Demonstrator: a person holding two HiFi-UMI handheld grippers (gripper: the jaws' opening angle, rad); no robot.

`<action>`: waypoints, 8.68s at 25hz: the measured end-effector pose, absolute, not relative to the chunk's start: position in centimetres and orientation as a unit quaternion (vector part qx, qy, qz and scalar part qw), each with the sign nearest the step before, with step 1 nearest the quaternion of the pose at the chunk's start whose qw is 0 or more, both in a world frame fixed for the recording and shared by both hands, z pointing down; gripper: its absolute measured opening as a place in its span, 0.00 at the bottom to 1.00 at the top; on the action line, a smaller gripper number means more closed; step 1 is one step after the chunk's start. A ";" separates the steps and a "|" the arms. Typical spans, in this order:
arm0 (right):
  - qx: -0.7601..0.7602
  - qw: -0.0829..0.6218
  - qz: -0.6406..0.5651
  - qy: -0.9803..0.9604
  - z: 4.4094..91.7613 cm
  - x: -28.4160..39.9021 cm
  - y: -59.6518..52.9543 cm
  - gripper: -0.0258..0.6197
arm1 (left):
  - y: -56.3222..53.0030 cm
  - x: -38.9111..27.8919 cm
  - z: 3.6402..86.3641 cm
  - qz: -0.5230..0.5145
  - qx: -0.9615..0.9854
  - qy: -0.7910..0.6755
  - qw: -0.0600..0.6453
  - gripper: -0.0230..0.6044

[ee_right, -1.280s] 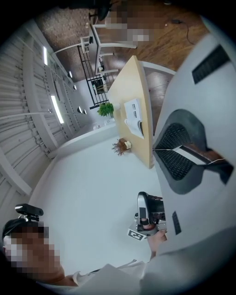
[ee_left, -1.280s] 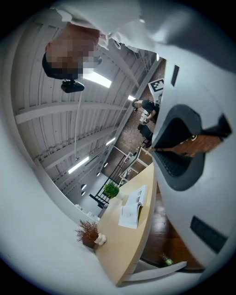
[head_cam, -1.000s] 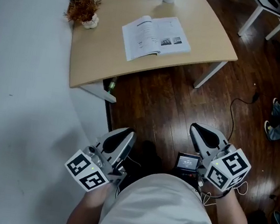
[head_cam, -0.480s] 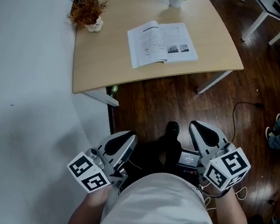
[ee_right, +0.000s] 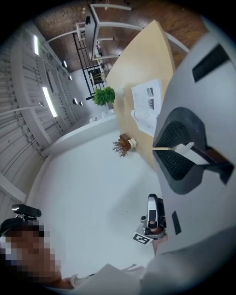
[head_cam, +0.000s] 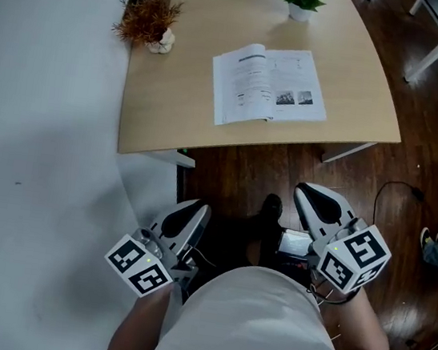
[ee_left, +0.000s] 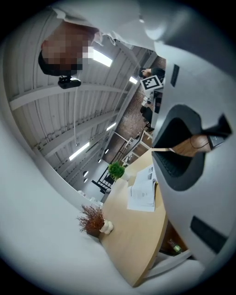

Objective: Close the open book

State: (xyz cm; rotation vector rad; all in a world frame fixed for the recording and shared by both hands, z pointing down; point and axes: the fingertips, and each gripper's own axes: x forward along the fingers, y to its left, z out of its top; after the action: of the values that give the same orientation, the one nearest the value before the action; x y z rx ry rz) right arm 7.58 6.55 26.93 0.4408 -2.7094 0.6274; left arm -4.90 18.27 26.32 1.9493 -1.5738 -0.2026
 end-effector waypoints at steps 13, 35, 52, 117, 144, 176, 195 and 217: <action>0.114 0.221 0.184 -0.951 29.9 4.3 -2.9 0.04 | 7.9 -6.1 27.5 -0.078 0.710 -0.628 0.308 0.03; 0.144 0.307 0.157 -0.927 36.6 -9.9 -5.9 0.04 | 3.7 -15.3 31.5 -0.078 0.734 -0.576 0.353 0.03; 0.157 0.358 0.147 -0.908 41.5 -13.9 -5.4 0.04 | 2.4 -17.8 35.6 -0.079 0.743 -0.540 0.388 0.03; 0.191 0.506 0.031 -0.841 49.0 -17.6 -4.2 0.28 | 2.1 -20.6 40.2 -0.110 0.746 -0.492 0.435 0.03; 0.194 0.535 0.086 -0.818 50.8 -16.0 -4.5 0.04 | 1.7 -20.1 40.5 -0.120 0.747 -0.479 0.445 0.03; 0.209 0.403 0.016 -0.891 39.6 -14.4 -6.7 0.04 | -4.0 -16.7 41.3 -0.107 0.740 -0.485 0.453 0.03; 0.242 0.376 0.004 -0.894 36.7 -8.9 -10.3 0.04 | -6.1 -14.6 40.5 -0.098 0.727 -0.527 0.428 0.03; 0.289 0.385 0.025 -0.876 38.5 -1.4 -15.3 0.04 | -8.3 -10.0 40.6 -0.079 0.733 -0.521 0.429 0.03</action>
State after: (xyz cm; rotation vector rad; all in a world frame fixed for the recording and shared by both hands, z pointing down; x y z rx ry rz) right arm -1.40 -15.31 38.54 0.7366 -2.2327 0.0634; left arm -9.97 -8.29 40.60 1.8306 -1.3011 -0.1975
